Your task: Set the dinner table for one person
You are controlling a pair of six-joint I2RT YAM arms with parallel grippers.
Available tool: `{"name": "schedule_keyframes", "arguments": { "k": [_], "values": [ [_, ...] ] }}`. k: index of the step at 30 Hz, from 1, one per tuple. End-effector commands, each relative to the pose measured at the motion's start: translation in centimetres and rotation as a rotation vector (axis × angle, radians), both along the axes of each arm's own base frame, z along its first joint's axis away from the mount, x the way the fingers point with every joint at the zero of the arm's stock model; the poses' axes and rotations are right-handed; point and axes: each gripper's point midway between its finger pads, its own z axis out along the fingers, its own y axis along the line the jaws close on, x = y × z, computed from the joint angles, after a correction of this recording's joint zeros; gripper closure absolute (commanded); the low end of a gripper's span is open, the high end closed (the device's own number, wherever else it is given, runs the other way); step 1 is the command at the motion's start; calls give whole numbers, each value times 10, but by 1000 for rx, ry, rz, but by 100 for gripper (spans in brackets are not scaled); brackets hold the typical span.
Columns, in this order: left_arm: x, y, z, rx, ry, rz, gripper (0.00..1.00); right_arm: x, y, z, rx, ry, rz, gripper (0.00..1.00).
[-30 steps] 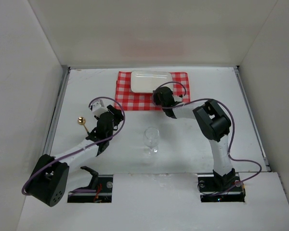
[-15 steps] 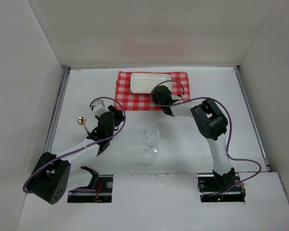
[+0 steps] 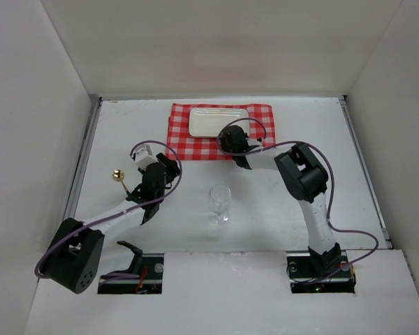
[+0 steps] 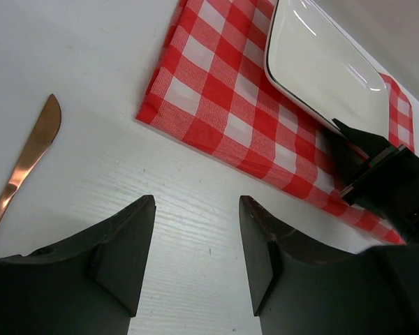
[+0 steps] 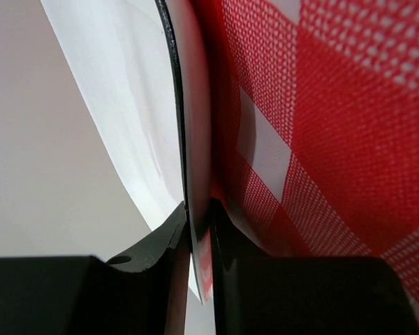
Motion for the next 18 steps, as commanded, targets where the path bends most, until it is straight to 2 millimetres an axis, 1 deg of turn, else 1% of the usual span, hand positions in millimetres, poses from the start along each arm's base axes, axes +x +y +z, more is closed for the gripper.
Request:
{"name": "schedule_keyframes", "arguments": {
  "k": [1,3,4,7,10,12,15,18],
  "values": [
    [5,-1,10,-29,-41,6,51,28,22,89,203,-235,-31,100],
    [5,-1,10,-29,-41,6,51,27,26,82,204,-222,-18,98],
    [5,-1,10,-29,-41,6,51,27,26,80,206,-218,-15,95],
    [6,-1,9,-28,-40,6,51,23,23,80,183,-211,-15,79],
    [6,-2,9,-29,-38,5,51,16,15,87,134,-202,-13,62],
    [6,-2,9,-30,-40,5,51,12,10,91,109,-203,-17,53],
    [6,-1,10,-32,-41,7,51,4,8,88,108,-186,-4,45],
    [5,-1,11,-35,-44,8,51,-3,6,80,100,-158,12,42]
  ]
}}
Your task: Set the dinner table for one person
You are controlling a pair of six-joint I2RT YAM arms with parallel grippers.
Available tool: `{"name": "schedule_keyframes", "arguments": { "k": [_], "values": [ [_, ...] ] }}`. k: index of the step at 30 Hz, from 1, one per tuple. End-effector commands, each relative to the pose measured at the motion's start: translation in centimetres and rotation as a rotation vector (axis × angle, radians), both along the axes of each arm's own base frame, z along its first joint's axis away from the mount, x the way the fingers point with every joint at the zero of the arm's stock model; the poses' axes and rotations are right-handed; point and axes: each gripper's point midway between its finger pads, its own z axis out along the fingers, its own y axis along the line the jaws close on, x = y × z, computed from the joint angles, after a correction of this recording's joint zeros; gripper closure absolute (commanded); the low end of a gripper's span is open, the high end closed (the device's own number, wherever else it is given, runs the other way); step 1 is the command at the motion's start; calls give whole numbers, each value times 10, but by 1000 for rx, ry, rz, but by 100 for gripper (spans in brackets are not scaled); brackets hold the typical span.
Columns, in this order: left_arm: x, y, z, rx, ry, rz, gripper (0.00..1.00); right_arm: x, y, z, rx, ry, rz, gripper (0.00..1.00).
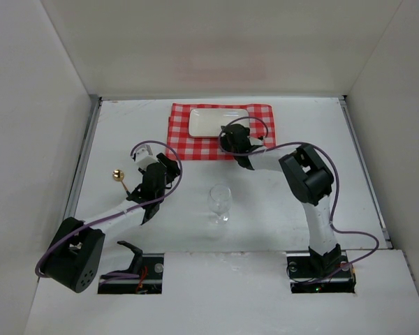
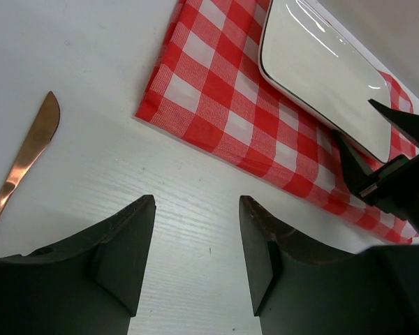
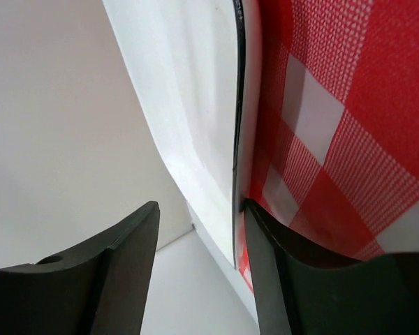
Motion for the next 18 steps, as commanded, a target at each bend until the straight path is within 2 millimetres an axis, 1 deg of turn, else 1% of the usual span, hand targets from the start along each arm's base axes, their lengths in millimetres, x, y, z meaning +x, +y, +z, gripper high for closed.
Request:
{"name": "schedule_keyframes", "arguments": {
  "k": [1,7,11,12,13,15,17,18],
  "values": [
    [5,0,13,-33,-49,9,51,-2,7,54,68,-101,15,42],
    [5,3,14,-34,-50,16,51,-25,-8,42,16,-57,64,40],
    [4,3,14,-38,-50,18,51,-49,-16,40,-21,-43,148,39],
    [4,3,15,-39,-53,18,51,-55,-21,39,-41,-46,166,39],
    [4,3,15,-41,-54,15,51,-61,-27,41,-61,-53,179,39],
    [3,3,16,-44,-56,14,51,-71,-46,47,-105,-71,188,39],
    [3,4,16,-44,-57,17,51,-82,-68,57,-180,-103,200,40],
    [3,5,15,-42,-54,18,52,-88,-80,68,-225,-132,213,43]
  ]
}}
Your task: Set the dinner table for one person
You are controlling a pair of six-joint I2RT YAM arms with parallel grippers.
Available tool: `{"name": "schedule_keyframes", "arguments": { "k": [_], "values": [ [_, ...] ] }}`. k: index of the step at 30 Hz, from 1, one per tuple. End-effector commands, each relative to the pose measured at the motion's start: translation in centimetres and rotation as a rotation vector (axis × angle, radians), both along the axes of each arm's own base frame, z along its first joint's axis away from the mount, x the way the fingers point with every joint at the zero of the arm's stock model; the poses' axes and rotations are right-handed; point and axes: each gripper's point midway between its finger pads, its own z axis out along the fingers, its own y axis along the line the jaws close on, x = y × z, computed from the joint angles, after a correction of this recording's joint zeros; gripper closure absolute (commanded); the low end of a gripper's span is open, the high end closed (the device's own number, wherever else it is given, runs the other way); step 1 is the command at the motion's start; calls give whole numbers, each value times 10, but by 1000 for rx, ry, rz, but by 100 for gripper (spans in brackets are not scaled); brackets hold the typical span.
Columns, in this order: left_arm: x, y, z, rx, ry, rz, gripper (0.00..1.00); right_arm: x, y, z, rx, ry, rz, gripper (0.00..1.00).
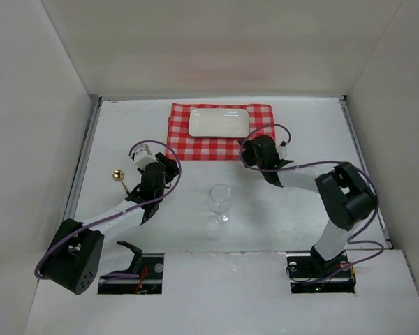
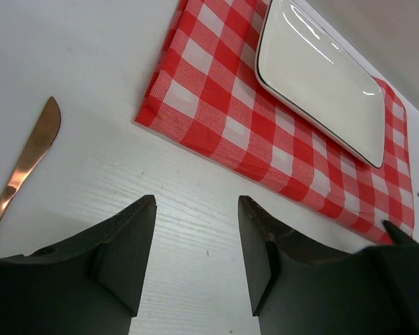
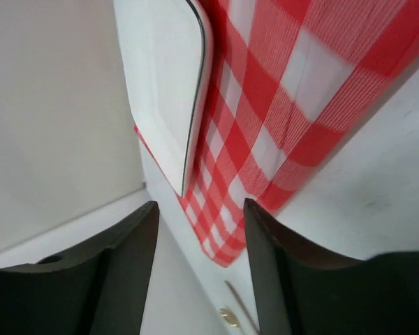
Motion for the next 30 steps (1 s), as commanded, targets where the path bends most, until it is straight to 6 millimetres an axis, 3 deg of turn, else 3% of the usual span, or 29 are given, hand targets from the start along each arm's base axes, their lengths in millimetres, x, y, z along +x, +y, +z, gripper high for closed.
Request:
{"name": "schedule_keyframes", "arguments": {
  "k": [1,5,7,9,11,14,17,20,25,30],
  "values": [
    [2,1,11,-31,-44,10,54,-8,-32,61,-128,-188,73,49],
    [2,-2,9,-23,-38,0,66,-41,-56,123,-410,-368,246,81],
    [2,-3,10,-22,-41,-5,77,-64,-63,149,-568,-403,346,89],
    [1,-3,12,-23,-46,-7,84,-93,-68,175,-717,-420,435,94],
    [0,-4,14,-24,-52,-10,87,-127,-57,201,-828,-476,540,94],
    [-1,-6,16,-27,-58,-18,88,-176,-32,223,-903,-558,713,92],
    [-1,-7,16,-28,-57,-23,85,-216,-5,228,-967,-599,897,84],
    [-1,-7,11,-32,-46,-20,79,-238,18,227,-1042,-609,1016,72],
    [-1,-3,10,-35,-44,-8,72,-237,41,209,-1181,-583,1117,51],
    [0,3,10,-44,-47,13,65,-229,53,188,-1247,-545,1168,46]
  ]
}}
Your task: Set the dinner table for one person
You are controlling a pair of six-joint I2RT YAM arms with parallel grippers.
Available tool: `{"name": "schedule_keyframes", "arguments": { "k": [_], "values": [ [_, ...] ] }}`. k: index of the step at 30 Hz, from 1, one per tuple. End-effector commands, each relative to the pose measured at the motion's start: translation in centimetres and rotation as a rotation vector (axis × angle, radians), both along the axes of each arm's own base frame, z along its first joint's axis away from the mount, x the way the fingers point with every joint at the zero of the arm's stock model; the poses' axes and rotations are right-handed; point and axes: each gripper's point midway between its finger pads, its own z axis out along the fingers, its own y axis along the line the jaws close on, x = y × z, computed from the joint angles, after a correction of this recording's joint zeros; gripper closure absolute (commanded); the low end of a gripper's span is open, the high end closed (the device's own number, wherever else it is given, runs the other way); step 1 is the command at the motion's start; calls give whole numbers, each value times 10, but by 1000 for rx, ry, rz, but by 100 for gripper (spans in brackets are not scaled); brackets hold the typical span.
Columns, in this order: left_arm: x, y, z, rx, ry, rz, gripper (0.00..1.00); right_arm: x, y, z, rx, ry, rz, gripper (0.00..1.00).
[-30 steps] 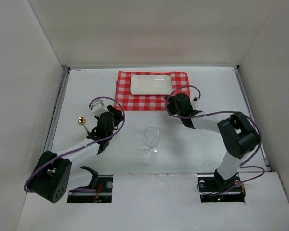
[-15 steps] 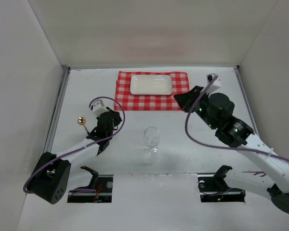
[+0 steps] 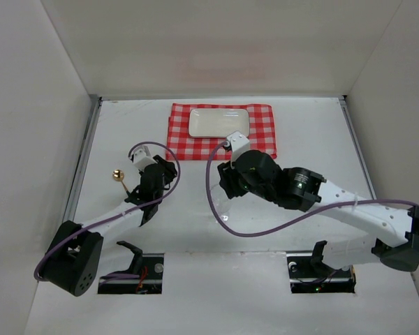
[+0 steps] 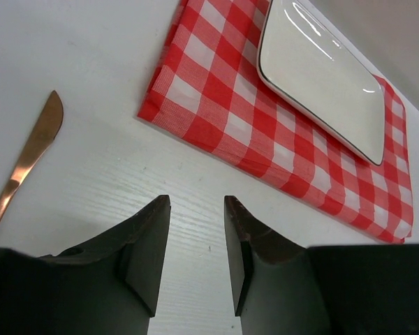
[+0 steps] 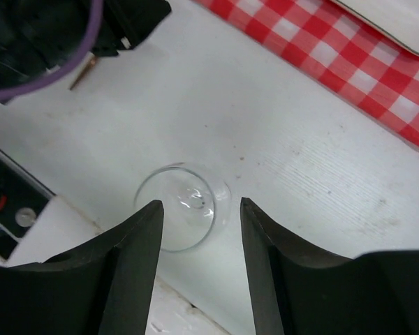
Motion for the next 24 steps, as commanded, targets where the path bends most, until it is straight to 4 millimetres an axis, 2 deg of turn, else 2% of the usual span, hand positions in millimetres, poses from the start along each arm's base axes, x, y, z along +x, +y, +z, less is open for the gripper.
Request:
{"name": "schedule_keyframes", "arguments": {
  "k": [1,9,14,18,22,24],
  "values": [
    [3,4,10,-33,-44,19,65,8,-4,10,-51,-59,-2,45],
    [3,6,7,-35,-37,32,58,10,6,-10,-96,-32,14,45],
    [3,6,9,-40,-41,29,58,16,9,-34,-155,-11,5,47],
    [2,7,10,-42,-47,32,58,24,8,-43,-154,-3,-21,51],
    [2,6,9,-43,-43,28,58,26,9,-51,-171,4,-26,64],
    [2,5,9,-44,-42,28,58,26,9,-55,-183,7,-27,65]
  ]
}}
